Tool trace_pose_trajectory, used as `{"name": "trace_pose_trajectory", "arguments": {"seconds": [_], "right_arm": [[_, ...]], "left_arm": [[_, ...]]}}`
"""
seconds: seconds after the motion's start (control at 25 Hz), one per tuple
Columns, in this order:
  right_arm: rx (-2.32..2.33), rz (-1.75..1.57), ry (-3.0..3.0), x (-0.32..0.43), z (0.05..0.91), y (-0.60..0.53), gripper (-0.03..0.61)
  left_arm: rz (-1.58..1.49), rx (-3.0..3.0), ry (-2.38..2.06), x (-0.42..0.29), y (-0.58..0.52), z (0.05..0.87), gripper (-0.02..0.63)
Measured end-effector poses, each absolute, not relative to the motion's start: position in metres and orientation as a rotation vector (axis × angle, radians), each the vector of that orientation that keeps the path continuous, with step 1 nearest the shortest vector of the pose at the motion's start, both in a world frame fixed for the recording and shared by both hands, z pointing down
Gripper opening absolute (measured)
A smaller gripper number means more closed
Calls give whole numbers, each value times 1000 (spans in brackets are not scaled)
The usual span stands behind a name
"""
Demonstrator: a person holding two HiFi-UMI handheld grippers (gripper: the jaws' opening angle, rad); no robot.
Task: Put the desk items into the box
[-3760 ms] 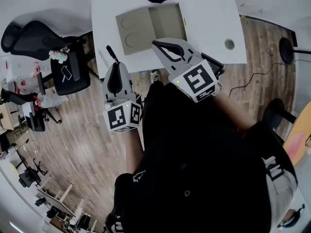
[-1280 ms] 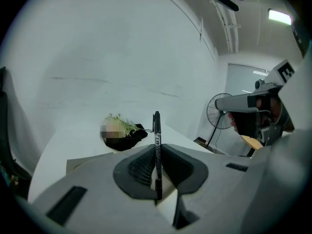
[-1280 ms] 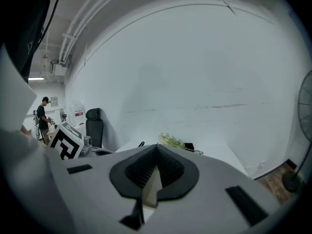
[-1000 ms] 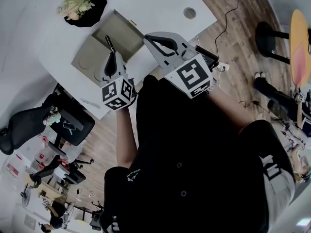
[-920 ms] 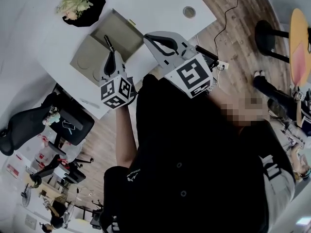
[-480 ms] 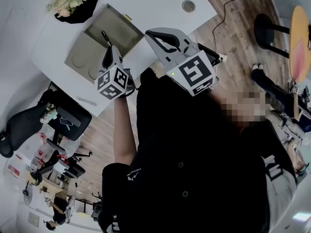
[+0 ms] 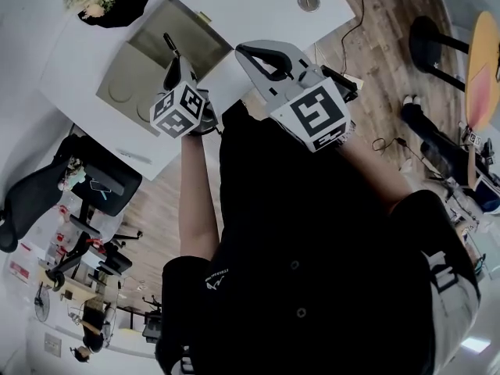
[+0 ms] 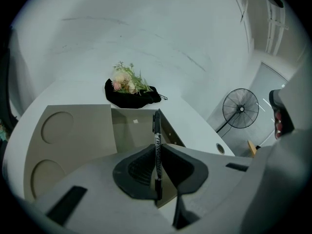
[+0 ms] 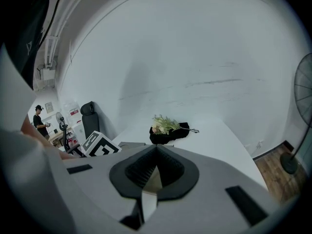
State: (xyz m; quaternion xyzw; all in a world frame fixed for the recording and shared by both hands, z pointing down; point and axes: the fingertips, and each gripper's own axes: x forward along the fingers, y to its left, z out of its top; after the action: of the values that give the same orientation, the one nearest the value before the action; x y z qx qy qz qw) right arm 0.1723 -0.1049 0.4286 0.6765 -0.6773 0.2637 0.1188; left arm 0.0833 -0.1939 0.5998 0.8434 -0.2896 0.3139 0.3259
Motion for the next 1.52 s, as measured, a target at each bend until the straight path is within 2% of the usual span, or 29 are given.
{"name": "trace_pose_trajectory", "arguments": {"seconds": [0.72, 1.08, 1.52], "right_arm": [[1975, 828, -1939, 192, 449, -110, -1], [1985, 837, -1927, 200, 451, -107, -2], [1988, 832, -1927, 200, 451, -106, -2]], "left_arm": [[978, 2177, -788, 115, -216, 632, 48], [1158, 2187, -808, 121, -214, 642, 48], [1156, 2217, -774, 122, -213, 642, 58]]}}
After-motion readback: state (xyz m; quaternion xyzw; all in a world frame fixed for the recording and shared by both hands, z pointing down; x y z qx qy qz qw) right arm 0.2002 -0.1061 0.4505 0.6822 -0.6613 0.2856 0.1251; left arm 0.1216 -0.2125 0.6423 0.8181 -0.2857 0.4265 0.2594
